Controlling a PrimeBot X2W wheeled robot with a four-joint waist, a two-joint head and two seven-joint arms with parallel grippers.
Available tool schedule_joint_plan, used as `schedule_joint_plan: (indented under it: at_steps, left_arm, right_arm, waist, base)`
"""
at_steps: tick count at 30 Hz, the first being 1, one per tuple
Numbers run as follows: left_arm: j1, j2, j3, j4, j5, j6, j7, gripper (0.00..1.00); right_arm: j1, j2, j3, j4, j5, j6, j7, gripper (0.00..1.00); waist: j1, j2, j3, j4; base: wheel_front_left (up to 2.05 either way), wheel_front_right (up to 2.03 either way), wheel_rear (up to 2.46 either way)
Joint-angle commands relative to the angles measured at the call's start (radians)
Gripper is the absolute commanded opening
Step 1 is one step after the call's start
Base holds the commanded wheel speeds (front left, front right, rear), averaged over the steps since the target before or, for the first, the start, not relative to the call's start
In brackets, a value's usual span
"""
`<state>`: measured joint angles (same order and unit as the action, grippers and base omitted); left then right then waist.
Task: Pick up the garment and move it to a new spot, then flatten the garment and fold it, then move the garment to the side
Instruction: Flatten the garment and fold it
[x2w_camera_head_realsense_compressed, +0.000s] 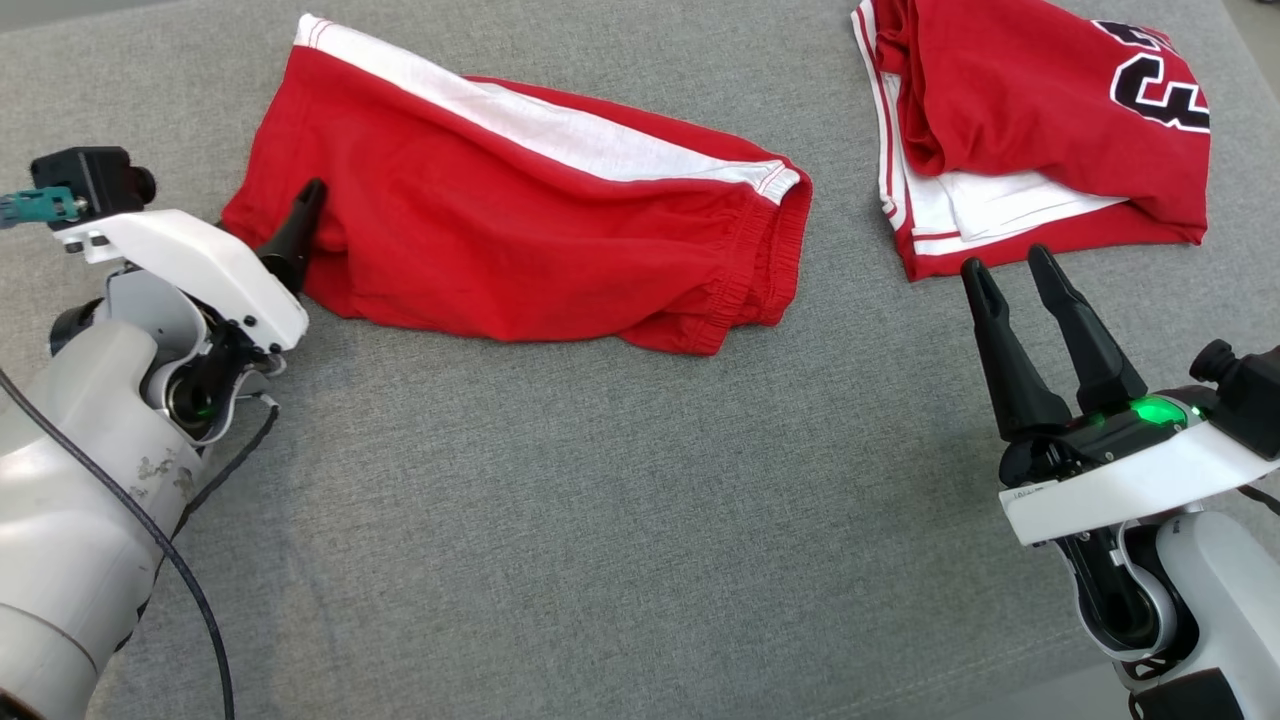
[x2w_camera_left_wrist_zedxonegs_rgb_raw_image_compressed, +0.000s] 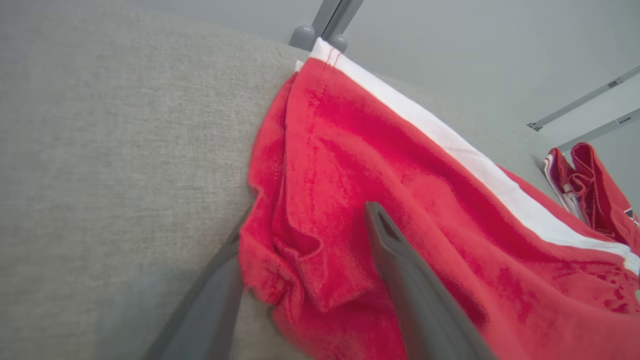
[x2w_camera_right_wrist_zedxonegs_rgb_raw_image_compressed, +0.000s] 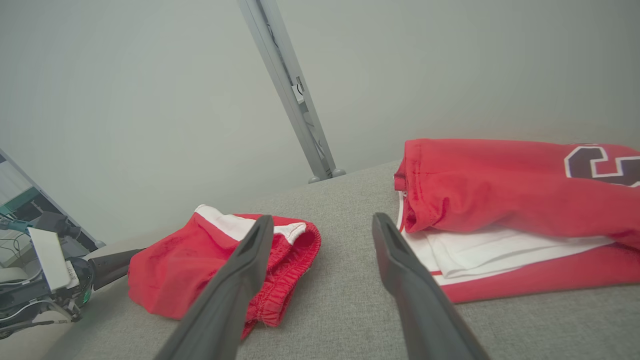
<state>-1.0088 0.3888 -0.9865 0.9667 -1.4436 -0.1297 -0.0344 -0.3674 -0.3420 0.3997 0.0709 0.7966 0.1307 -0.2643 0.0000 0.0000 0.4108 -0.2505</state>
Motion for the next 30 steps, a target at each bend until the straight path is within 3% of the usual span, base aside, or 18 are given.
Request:
schedule_joint_plan:
  at_steps: [1, 5, 6, 8, 9, 18, 30]
  left_arm:
    - [0.014, 0.006, -0.003, -0.012, -0.008, -0.002, 0.005, 1.0]
    - [0.016, 0.015, -0.018, -0.044, -0.015, -0.002, 0.027, 0.98]
    - [0.017, 0.017, -0.018, -0.043, -0.017, -0.002, 0.022, 0.75]
    - [0.014, 0.02, -0.021, -0.025, -0.014, -0.002, 0.012, 0.18]
    - [0.011, 0.019, -0.021, -0.015, -0.014, -0.002, 0.008, 0.0]
    - [0.041, 0.01, 0.001, -0.003, -0.048, -0.002, -0.046, 0.0]
    - [0.186, -0.046, 0.048, 0.003, -0.095, -0.001, -0.195, 0.0]
  right_arm:
    - [0.006, -0.004, 0.0, -0.002, -0.003, 0.0, 0.0, 1.0]
    - [0.003, -0.004, 0.008, 0.004, -0.003, 0.0, 0.0, 1.0]
    - [0.0, -0.004, 0.01, 0.004, -0.002, 0.0, 0.0, 1.0]
    - [-0.004, -0.003, 0.013, 0.006, -0.001, 0.0, 0.0, 1.0]
    - [-0.005, -0.003, 0.014, 0.007, -0.001, 0.0, 0.0, 1.0]
    - [-0.003, 0.004, 0.013, 0.014, -0.004, 0.0, 0.0, 1.0]
    - [0.034, 0.007, 0.032, 0.038, -0.003, 0.0, 0.0, 1.0]
  waist:
    - [0.0, 0.0, -0.003, 0.001]
    - [0.0, 0.0, -0.011, 0.003]
    - [0.0, 0.0, -0.013, 0.003]
    - [0.0, 0.0, -0.017, 0.003]
    - [0.0, 0.0, -0.018, 0.002]
    - [0.0, 0.0, -0.042, 0.014]
    - [0.0, 0.0, -0.165, 0.088]
  base:
    - [0.0, 0.0, 0.0]
    - [0.0, 0.0, 0.0]
    - [0.0, 0.0, 0.0]
    - [0.0, 0.0, 0.0]
    - [0.0, 0.0, 0.0]
    - [0.0, 0.0, 0.0]
    - [0.0, 0.0, 0.0]
